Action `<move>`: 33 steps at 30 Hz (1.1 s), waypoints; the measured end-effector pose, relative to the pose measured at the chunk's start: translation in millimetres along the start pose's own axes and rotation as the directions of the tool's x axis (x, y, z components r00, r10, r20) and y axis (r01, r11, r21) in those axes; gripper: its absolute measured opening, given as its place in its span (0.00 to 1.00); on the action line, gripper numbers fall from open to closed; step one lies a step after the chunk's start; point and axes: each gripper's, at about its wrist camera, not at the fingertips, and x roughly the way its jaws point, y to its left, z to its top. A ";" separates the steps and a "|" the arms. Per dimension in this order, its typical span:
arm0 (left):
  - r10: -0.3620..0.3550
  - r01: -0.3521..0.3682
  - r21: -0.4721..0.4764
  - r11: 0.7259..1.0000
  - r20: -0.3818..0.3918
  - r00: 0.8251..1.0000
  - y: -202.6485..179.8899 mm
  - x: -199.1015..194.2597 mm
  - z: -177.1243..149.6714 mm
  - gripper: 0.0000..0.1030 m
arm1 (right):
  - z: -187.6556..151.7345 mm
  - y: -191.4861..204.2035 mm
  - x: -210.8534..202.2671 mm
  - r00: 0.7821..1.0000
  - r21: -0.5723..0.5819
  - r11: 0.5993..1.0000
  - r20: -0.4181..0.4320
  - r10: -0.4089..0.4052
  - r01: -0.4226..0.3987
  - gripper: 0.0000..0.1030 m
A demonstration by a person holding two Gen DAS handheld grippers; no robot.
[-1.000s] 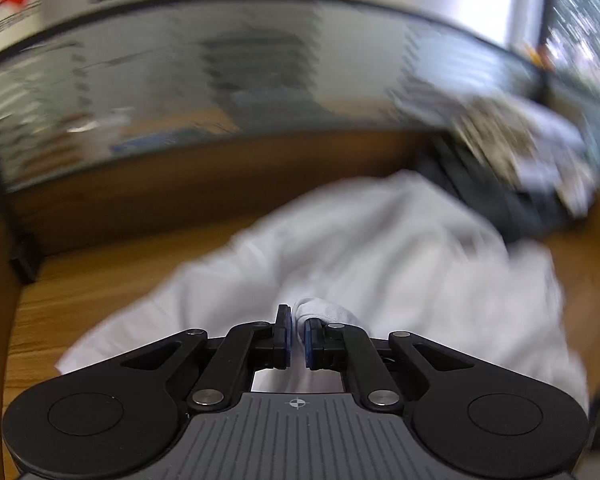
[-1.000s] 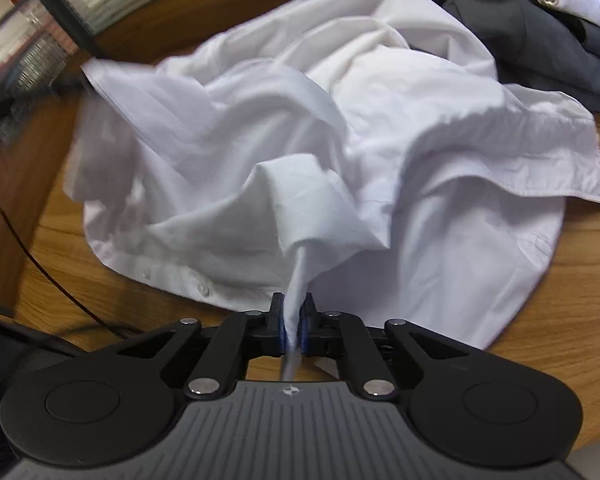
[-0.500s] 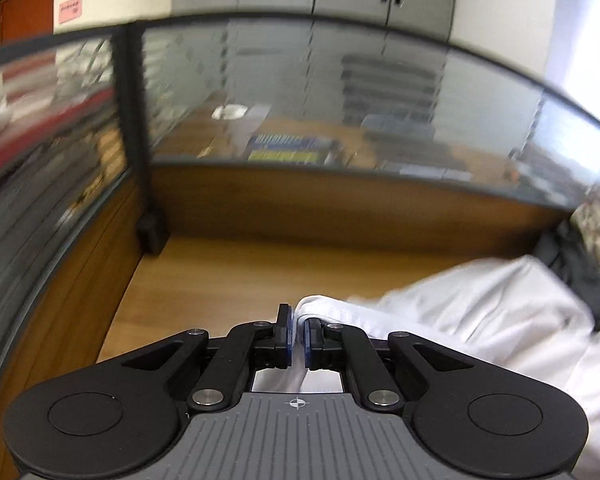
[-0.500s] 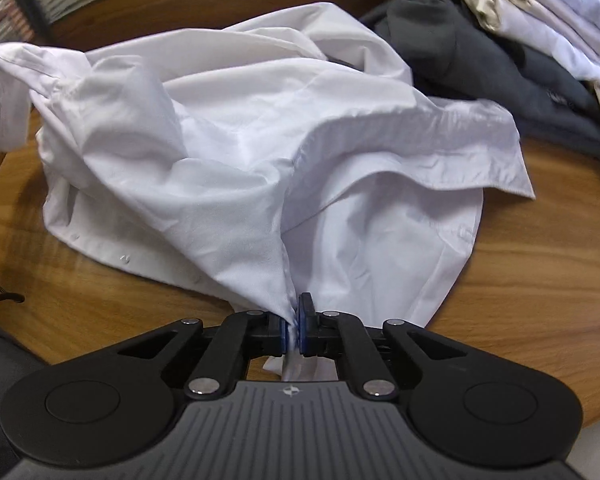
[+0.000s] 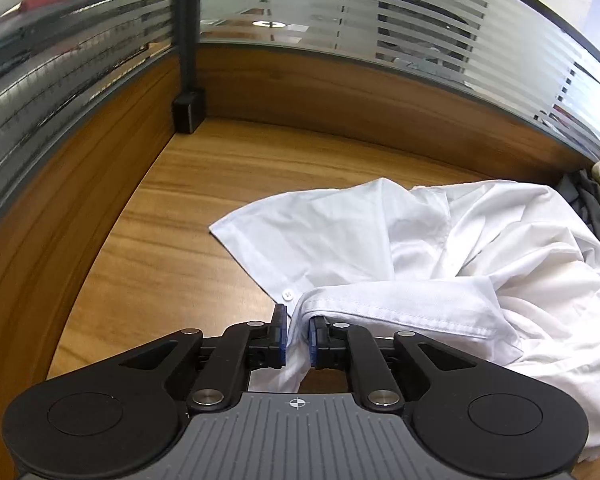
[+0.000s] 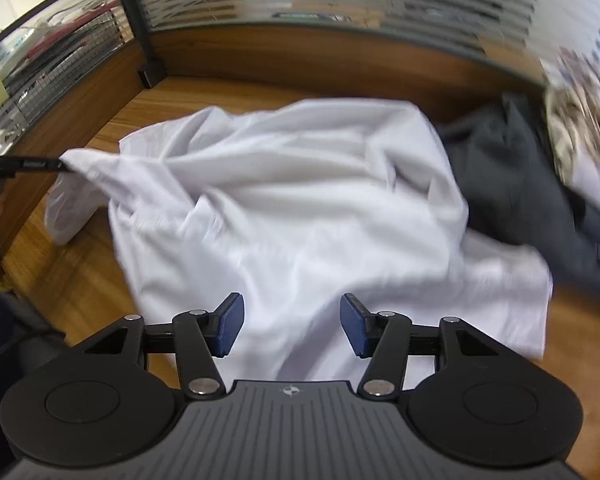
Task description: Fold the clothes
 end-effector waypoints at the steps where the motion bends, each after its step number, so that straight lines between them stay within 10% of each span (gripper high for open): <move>1: 0.003 -0.003 -0.003 1.000 -0.003 1.000 -0.8 0.8 -0.3 0.14 | 7.7 -1.1 5.7 1.000 -0.021 1.000 0.013 0.009 -0.009 0.59; 12: 0.016 -0.016 0.011 1.000 -0.023 1.000 -10.7 4.0 -3.5 0.39 | 72.3 12.0 100.6 0.997 -0.247 0.966 -0.027 0.069 -0.074 0.60; 19: 0.019 -0.017 0.090 0.996 -0.016 1.000 -24.4 -13.1 -3.1 0.62 | 95.3 52.7 142.1 0.998 -0.489 0.870 -0.028 0.054 -0.061 0.60; 24: -0.155 0.147 -0.117 0.982 -0.062 0.986 -16.7 -31.0 6.6 0.64 | 106.1 73.5 169.6 0.996 -0.591 0.803 -0.063 0.056 -0.083 0.60; 33: -0.365 0.296 -0.397 0.869 -0.111 0.924 -14.2 -4.1 7.5 0.67 | 103.1 80.9 182.1 0.995 -0.621 0.778 -0.078 0.058 -0.094 0.60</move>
